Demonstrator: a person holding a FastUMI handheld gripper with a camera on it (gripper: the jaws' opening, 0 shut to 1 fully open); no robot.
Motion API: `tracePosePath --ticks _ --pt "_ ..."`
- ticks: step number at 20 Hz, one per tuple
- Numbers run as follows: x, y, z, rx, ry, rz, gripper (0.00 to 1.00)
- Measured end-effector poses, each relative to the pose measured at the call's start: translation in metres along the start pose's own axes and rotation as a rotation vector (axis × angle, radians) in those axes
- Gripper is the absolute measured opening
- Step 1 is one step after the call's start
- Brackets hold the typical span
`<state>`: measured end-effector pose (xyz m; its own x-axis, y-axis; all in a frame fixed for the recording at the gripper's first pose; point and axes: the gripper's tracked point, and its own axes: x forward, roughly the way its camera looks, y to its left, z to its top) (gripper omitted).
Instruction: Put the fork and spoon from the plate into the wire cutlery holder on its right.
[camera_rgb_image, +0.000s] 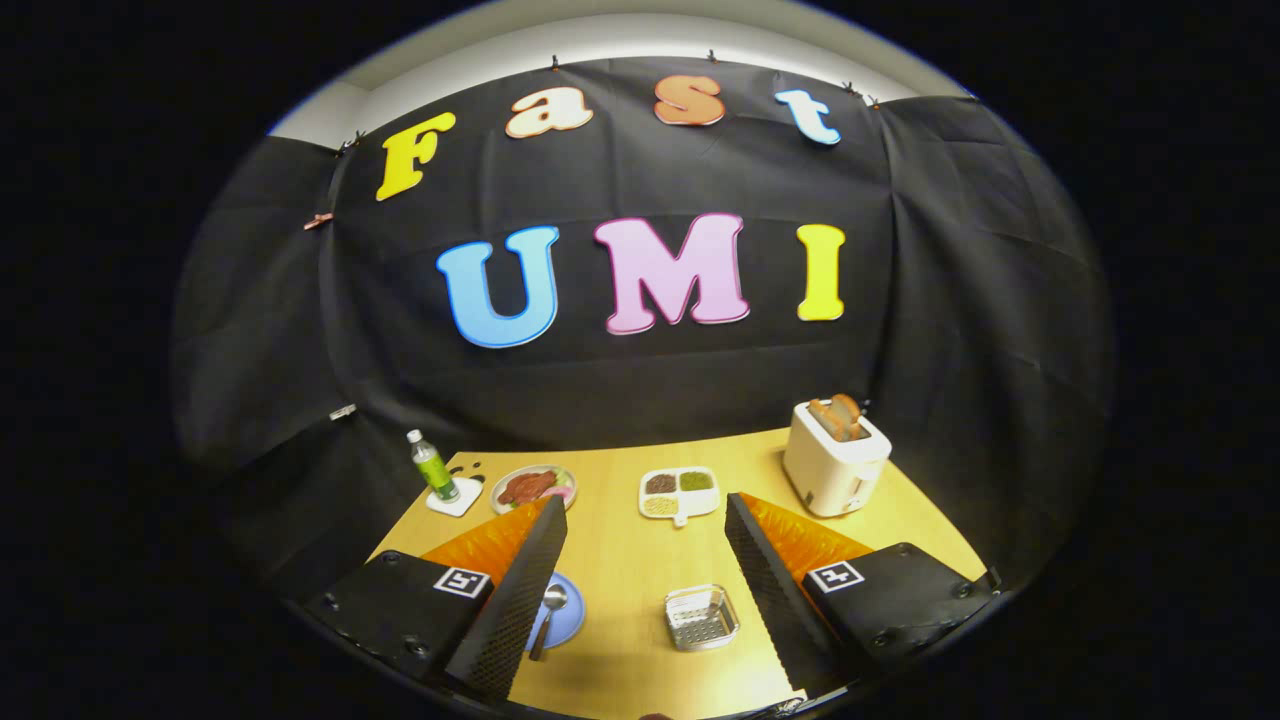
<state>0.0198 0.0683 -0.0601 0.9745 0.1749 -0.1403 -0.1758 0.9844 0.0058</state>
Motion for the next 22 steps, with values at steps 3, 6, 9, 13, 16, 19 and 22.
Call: tracePosePath --ticks 3,6,9,13,16,19,22 --pt "0.016 0.029 -0.027 -0.013 0.078 0.062 0.99" --pt "0.033 0.065 -0.067 -0.002 0.199 0.136 0.99" --pt "0.051 0.085 -0.114 -0.029 0.324 0.173 0.99" --pt "0.075 0.107 -0.178 -0.076 0.468 0.195 1.0" --pt "0.089 0.118 -0.214 -0.125 0.538 0.206 0.99" --pt "0.103 0.123 -0.25 -0.144 0.62 0.205 1.0" --pt "0.111 0.127 -0.279 -0.153 0.69 0.207 1.0"
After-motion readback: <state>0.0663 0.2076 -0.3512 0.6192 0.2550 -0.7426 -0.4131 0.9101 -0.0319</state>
